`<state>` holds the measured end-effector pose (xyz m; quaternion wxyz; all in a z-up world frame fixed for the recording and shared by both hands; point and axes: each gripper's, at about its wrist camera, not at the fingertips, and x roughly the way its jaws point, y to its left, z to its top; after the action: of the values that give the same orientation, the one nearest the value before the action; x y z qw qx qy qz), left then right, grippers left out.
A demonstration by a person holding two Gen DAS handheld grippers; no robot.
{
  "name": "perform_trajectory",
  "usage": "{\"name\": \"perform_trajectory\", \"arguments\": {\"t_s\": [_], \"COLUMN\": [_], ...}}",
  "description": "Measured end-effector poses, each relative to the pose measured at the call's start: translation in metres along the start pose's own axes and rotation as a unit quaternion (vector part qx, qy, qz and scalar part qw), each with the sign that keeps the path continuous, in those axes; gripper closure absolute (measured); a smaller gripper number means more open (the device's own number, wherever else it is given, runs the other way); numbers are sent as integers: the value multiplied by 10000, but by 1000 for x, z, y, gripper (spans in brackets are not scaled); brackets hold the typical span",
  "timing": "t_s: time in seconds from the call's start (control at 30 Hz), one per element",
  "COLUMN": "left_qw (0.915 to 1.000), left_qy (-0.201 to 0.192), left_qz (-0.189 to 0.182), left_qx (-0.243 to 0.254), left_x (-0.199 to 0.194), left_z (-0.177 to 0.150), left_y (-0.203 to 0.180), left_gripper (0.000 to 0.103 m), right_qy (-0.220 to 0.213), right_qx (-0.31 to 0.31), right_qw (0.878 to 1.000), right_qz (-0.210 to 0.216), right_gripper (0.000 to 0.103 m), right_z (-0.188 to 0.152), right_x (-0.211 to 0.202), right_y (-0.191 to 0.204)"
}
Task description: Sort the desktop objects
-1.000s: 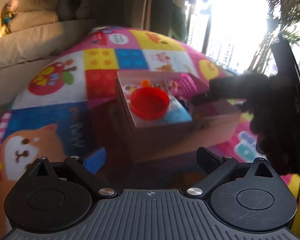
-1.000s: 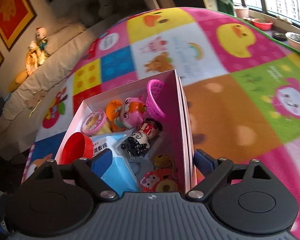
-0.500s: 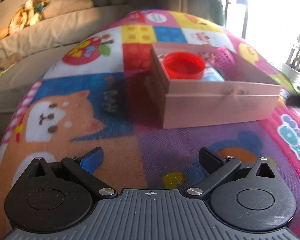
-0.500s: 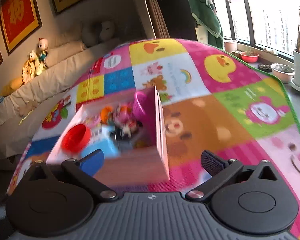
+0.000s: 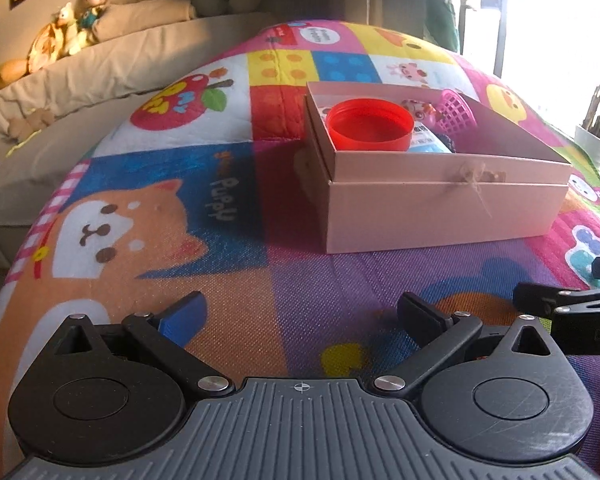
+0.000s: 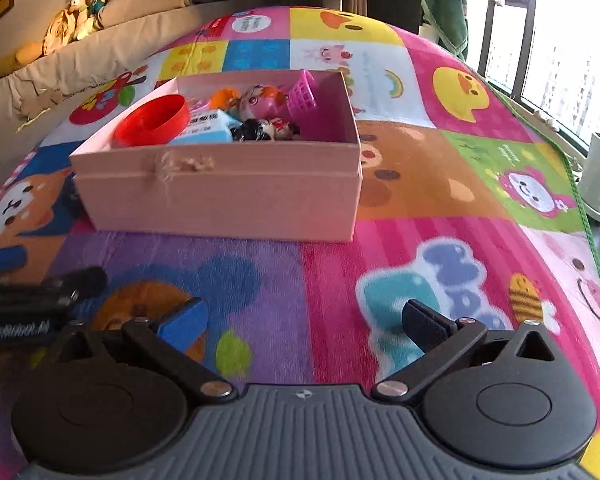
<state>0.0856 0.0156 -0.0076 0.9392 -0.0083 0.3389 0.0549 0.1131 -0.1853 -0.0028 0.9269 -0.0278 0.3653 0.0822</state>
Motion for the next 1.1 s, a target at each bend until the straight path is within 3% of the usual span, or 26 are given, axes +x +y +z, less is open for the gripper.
{"name": "perform_trajectory", "arguments": {"t_s": [0.17,1.1], "left_qw": [10000,10000], "left_qy": [-2,-6], "left_qz": [3,-25], "left_qx": [12,19], "left_x": [0,0], "left_z": [0,-1], "left_y": [0,0], "left_gripper": [0,0], "right_qy": [-299,-298], "right_qx": [98,49], "right_qw": [9995,9995], "right_qz": [30,-25], "right_gripper": [0,0], "right_z": [-10,-8], "right_x": [-5,-3], "right_y": [-4,0]}}
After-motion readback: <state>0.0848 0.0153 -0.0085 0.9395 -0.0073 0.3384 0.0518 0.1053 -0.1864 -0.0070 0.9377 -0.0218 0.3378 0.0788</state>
